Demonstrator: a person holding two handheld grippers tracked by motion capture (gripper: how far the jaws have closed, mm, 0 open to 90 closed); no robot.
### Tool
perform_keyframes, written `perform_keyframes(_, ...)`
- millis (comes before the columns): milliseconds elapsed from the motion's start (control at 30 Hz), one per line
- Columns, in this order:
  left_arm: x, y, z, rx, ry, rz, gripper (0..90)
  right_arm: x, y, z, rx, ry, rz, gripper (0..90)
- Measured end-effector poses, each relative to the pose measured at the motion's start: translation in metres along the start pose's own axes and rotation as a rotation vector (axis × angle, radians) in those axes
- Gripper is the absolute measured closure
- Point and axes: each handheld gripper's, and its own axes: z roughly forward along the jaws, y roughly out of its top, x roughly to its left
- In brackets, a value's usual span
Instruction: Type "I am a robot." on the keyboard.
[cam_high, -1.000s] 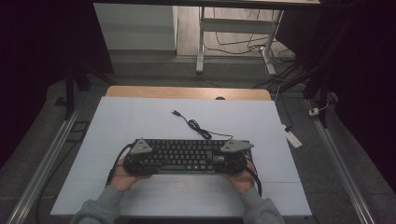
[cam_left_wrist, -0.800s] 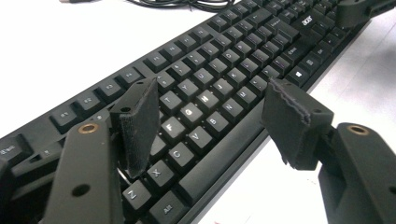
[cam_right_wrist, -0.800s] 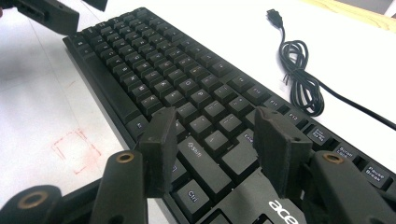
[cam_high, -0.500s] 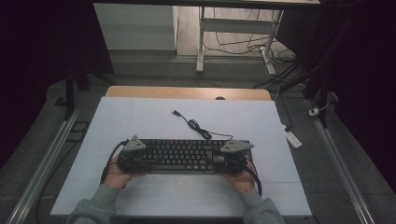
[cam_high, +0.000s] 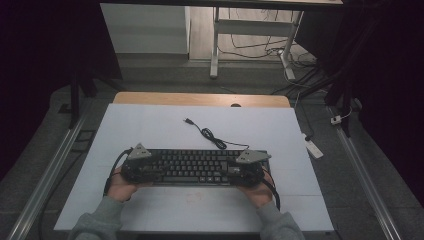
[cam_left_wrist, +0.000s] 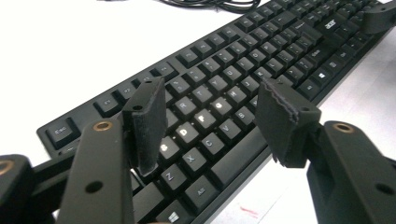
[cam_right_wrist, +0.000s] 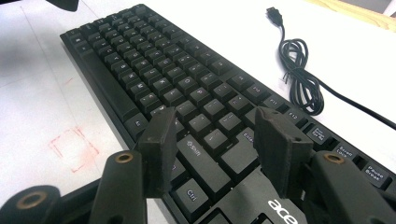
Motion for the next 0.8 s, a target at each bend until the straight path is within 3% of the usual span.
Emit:
perform_keyframes(467,0.013,-0.006,-0.001,0.025,0.042,-0.022,55.3,0.001,0.0,0.0,0.007,-0.01,-0.004,49.2)
perform_keyframes(633,0.017,-0.009,0.001,0.035,0.069,-0.033,63.9,0.0,0.0,0.0,0.002,-0.009,-0.003,49.2)
perform_keyframes(800,0.021,-0.011,0.003,0.048,0.071,-0.042,72.4,0.0,0.0,0.0,0.004,-0.01,-0.001,49.1)
